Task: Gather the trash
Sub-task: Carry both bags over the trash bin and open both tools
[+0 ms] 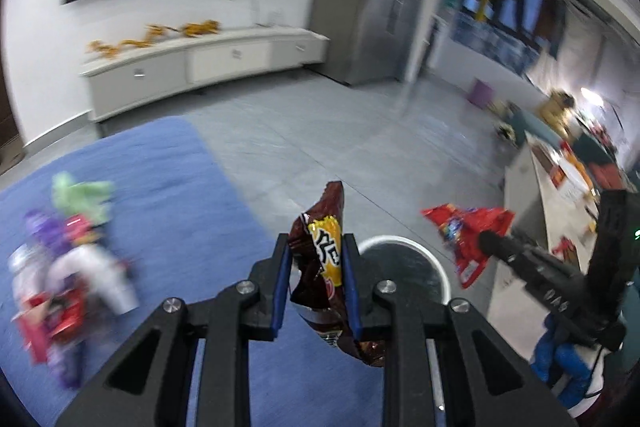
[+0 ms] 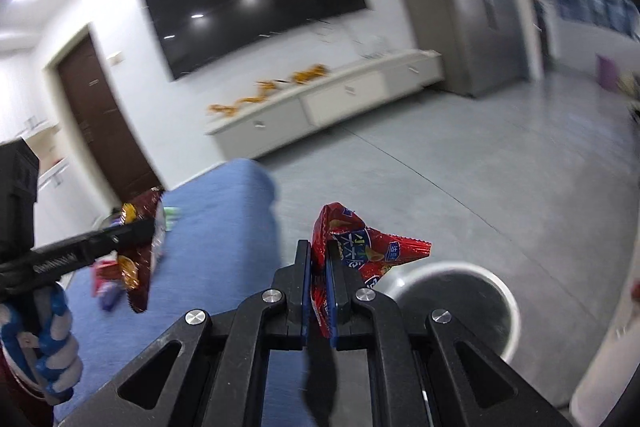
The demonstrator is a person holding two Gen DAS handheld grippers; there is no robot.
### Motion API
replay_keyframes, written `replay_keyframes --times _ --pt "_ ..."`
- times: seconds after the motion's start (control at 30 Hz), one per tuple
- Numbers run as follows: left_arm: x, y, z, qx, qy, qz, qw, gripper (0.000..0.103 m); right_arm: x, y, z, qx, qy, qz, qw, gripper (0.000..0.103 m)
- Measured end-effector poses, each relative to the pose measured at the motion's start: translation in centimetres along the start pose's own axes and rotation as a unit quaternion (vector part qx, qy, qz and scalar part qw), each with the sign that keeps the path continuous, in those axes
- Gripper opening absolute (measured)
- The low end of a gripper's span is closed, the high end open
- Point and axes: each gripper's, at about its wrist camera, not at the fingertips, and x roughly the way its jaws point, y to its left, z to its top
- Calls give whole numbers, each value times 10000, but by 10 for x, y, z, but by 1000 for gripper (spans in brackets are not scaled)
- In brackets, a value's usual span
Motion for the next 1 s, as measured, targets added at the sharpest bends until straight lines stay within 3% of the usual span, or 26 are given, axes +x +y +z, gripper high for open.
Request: replay_keyframes --times 0.17,0.4,0.57,0.6,0.63,0.7,0.8,1.0 --pt "72 -52 19 340 478 -365 9976 25 25 -63 -21 431 380 -461 9973 7" --pt "161 -99 17 482 1129 -538 9910 26 74 -127 -35 937 881 -698 9892 8" --pt "210 -109 10 348 1678 -813 9818 41 105 -153 -43 1151 1278 -830 9816 11" --pt "217 -110 9 314 1743 -811 9808 46 108 -156 -44 1169 1335 -856 9804 22" --pt "224 -111 7 266 1787 -817 9801 47 110 -160 -47 1198 1397 -884 9789 36" --pt "233 -110 5 173 1872 -845 9785 47 111 -164 -50 1263 1437 -902 9774 45" --pt "235 -105 4 97 1931 -871 9773 47 107 -170 -54 1326 1486 -943 9754 45" --pt "205 -105 12 160 1617 -840 9831 47 83 -170 -51 1372 1350 -996 9762 46"
